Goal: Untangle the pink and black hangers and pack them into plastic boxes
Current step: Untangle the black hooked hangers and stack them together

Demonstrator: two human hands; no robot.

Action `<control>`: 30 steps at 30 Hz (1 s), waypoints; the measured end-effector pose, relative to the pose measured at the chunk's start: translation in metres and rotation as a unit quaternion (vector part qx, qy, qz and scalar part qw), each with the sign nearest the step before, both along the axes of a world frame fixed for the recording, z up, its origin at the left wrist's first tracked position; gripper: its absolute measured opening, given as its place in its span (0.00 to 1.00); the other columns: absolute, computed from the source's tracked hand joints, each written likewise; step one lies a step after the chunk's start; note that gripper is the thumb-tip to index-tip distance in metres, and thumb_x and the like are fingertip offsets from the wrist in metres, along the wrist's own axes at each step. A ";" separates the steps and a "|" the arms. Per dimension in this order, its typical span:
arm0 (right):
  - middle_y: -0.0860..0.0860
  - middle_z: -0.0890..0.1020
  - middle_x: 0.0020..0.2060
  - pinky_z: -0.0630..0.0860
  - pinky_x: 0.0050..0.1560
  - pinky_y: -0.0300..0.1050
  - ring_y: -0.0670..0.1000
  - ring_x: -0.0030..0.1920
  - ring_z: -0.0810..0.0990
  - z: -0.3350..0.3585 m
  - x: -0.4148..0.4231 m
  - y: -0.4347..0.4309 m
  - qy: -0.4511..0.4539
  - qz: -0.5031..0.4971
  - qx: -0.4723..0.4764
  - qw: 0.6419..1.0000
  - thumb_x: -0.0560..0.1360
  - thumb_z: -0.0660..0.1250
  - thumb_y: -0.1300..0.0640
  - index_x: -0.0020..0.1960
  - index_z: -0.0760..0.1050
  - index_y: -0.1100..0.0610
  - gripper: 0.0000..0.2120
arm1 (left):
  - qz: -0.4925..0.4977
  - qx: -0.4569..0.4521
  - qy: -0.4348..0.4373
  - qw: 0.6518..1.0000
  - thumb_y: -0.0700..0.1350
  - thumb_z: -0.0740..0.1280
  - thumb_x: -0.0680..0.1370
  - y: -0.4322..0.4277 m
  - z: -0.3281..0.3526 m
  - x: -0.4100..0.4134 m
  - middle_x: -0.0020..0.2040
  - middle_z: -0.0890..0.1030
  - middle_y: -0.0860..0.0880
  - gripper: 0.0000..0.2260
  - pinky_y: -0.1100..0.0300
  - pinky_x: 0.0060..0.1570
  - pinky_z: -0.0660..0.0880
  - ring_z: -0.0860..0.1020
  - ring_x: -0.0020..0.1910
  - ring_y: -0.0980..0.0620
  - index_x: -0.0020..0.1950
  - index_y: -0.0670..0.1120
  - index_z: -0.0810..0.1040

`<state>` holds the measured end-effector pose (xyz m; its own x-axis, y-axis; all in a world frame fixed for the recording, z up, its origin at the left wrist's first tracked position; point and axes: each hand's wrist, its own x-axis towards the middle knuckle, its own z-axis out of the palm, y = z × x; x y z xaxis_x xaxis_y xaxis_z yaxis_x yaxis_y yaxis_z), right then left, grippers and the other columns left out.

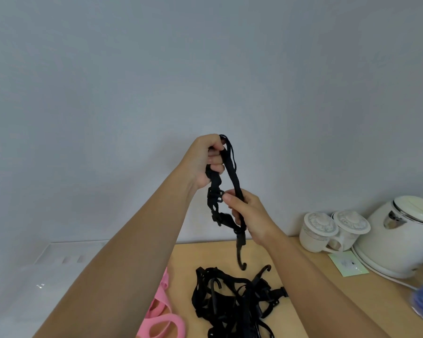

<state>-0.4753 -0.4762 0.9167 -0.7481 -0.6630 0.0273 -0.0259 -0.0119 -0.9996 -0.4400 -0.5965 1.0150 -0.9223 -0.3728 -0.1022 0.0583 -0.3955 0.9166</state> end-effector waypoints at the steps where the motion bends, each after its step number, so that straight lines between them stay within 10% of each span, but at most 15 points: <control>1: 0.48 0.69 0.29 0.64 0.32 0.37 0.45 0.28 0.66 0.001 0.002 -0.002 -0.008 0.018 0.002 1.000 0.71 0.70 0.52 0.44 0.76 0.56 0.07 | 0.000 0.007 0.007 1.000 0.34 0.53 0.73 0.002 0.001 -0.001 0.21 0.59 0.55 0.13 0.68 0.17 0.53 0.55 0.17 0.59 0.30 0.47 0.61; 8: 0.47 0.77 0.28 0.69 0.39 0.42 0.48 0.35 0.75 0.012 0.011 -0.010 0.005 0.095 0.060 0.994 0.72 0.68 0.61 0.37 0.75 0.57 0.05 | 0.064 0.016 0.032 0.997 0.37 0.59 0.74 0.003 -0.003 -0.006 0.25 0.66 0.52 0.14 0.65 0.22 0.64 0.65 0.22 0.56 0.29 0.46 0.66; 12: 0.53 0.75 0.33 0.69 0.40 0.48 0.55 0.38 0.74 0.014 0.005 -0.011 -0.081 -0.007 0.006 0.997 0.74 0.64 0.59 0.40 0.72 0.58 0.05 | 0.006 -0.128 -0.037 0.991 0.55 0.69 0.72 -0.008 -0.029 0.011 0.49 0.77 0.48 0.18 0.56 0.50 0.73 0.76 0.49 0.52 0.56 0.47 0.76; 15: 0.51 0.76 0.30 0.68 0.30 0.40 0.50 0.30 0.73 0.017 -0.002 -0.009 -0.114 -0.060 -0.009 0.992 0.76 0.63 0.57 0.40 0.73 0.58 0.07 | -0.058 -0.275 -0.112 0.953 0.59 0.67 0.72 -0.002 -0.064 0.032 0.56 0.79 0.49 0.17 0.54 0.60 0.72 0.77 0.56 0.51 0.56 0.51 0.74; 24: 0.49 0.71 0.30 0.63 0.21 0.34 0.44 0.24 0.64 0.006 -0.012 -0.007 -0.215 -0.060 -0.034 0.974 0.74 0.68 0.51 0.41 0.74 0.59 0.11 | -0.037 -0.229 -0.130 0.964 0.43 0.53 0.82 0.017 -0.105 0.047 0.40 0.77 0.47 0.08 0.53 0.50 0.76 0.74 0.29 0.54 0.52 0.45 0.72; 30: 0.51 0.70 0.29 0.64 0.18 0.31 0.43 0.19 0.66 -0.003 -0.020 -0.009 -0.442 -0.133 -0.225 0.858 0.76 0.64 0.60 0.38 0.71 0.60 0.09 | 0.012 -0.174 -0.186 0.967 0.46 0.53 0.81 0.033 -0.112 0.047 0.31 0.73 0.48 0.12 0.64 0.27 0.63 0.64 0.25 0.55 0.42 0.43 0.71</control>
